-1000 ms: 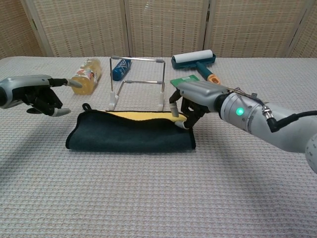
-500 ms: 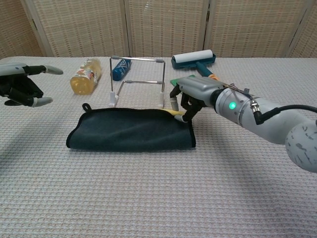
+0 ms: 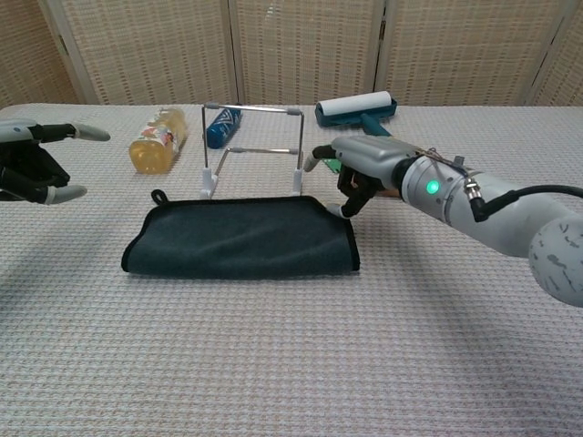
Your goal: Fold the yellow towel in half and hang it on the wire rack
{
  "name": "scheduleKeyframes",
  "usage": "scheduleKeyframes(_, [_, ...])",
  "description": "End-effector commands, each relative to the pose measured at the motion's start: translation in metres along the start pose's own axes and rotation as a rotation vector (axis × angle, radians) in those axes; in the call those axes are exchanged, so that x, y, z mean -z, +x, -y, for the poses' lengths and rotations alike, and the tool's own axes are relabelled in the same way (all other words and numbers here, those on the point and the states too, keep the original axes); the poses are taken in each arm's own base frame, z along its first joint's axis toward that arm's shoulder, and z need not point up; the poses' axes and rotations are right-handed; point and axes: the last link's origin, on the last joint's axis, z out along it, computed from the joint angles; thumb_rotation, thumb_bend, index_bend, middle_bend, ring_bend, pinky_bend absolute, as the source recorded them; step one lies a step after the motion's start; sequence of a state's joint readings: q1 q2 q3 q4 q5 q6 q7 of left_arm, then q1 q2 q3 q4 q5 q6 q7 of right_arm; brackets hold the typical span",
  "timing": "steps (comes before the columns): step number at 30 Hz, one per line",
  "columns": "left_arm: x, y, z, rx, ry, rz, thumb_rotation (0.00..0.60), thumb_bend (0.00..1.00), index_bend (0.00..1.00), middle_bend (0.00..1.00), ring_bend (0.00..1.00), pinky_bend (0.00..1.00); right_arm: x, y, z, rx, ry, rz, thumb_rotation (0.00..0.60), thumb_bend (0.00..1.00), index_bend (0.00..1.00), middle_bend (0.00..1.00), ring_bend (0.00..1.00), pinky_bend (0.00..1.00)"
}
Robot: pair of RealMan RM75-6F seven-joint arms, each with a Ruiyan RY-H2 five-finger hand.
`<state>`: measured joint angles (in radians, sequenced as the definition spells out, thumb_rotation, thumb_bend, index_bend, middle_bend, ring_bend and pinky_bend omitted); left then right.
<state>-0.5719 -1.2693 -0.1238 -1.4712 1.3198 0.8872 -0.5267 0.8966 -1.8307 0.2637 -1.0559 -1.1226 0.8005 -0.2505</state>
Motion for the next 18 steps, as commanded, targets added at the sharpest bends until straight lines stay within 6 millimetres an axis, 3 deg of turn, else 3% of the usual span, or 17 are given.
scheduleKeyframes(1, [0.002, 0.002, 0.001, 0.001, 0.000, -0.004, 0.600, 0.44, 0.00, 0.92, 0.86, 0.93, 0.002, 0.004, -0.006, 0.022, -0.001, -0.006, 0.600, 0.38, 0.18, 0.90, 1.00, 1.00])
scheduleKeyframes(9, [0.012, 0.005, 0.006, 0.004, 0.006, -0.013, 0.600, 0.44, 0.00, 0.91, 0.86, 0.93, 0.021, 0.013, -0.014, 0.054, 0.060, -0.013, 0.600, 0.37, 0.19, 0.88, 1.00, 1.00])
scheduleKeyframes(13, [0.017, 0.007, 0.006, 0.003, 0.005, -0.016, 0.600, 0.44, 0.00, 0.91, 0.86, 0.93, 0.036, 0.011, -0.019, 0.130, 0.136, 0.027, 0.600, 0.32, 0.30, 0.88, 1.00, 1.00])
scheduleKeyframes(18, [0.019, 0.006, 0.006, 0.004, 0.000, -0.016, 0.600, 0.44, 0.00, 0.92, 0.86, 0.93, 0.042, 0.006, -0.024, 0.212, 0.179, 0.055, 0.600, 0.29, 0.37, 0.88, 1.00, 1.00])
